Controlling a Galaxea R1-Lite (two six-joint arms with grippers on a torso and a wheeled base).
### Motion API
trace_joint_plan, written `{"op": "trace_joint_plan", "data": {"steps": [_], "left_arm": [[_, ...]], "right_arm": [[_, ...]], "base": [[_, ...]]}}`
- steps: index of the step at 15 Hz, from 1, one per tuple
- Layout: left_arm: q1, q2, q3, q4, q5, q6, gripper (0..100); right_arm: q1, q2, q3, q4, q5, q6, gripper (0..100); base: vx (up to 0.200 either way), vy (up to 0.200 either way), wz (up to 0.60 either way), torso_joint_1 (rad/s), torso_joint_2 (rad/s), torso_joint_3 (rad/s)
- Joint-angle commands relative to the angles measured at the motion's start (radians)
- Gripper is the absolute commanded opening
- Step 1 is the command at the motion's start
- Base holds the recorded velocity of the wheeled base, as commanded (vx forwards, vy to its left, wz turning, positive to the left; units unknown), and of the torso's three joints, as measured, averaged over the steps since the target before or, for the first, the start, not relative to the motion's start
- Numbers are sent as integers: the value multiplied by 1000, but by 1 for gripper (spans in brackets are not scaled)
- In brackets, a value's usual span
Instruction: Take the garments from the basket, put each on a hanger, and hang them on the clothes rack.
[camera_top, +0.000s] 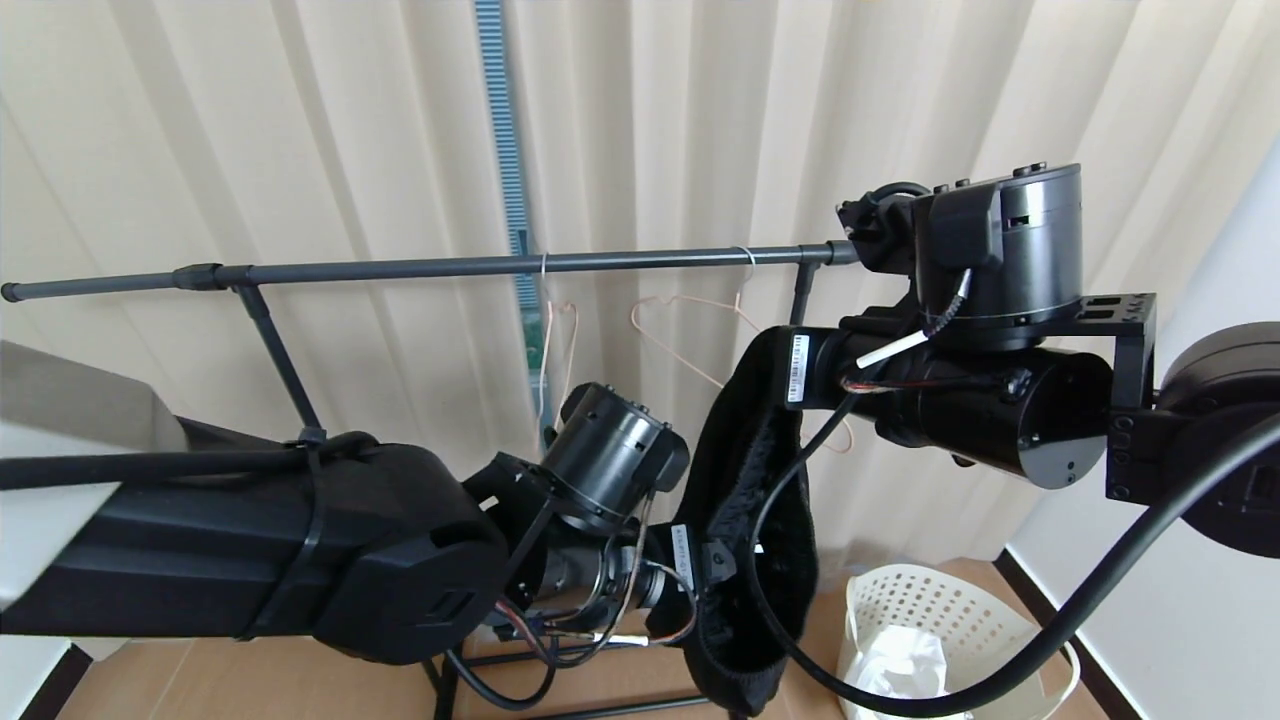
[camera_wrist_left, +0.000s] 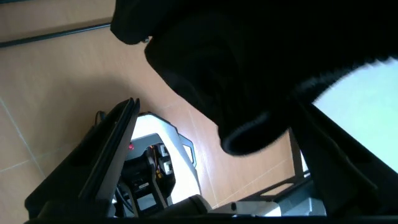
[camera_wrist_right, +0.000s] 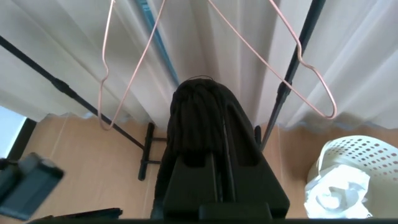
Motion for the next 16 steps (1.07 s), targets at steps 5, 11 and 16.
{"op": "trace_joint_plan", "data": {"steps": [5,11,16], "left_arm": [[-29,84,-7,-4,33,-6,100],[-49,110,20,-4,93,-12,0],[-45,22,34,7,145,-1,0]], "right_arm": [[9,-10,-9,-22,-1,26,0],[-46,-15,-27,-30,-27,23,0],[-112,-17,-29,-27,-29,9,0]], "base": [[0,0,0,0,0,0],[0,0,0,0,0,0],[0,0,0,0,0,0]]}}
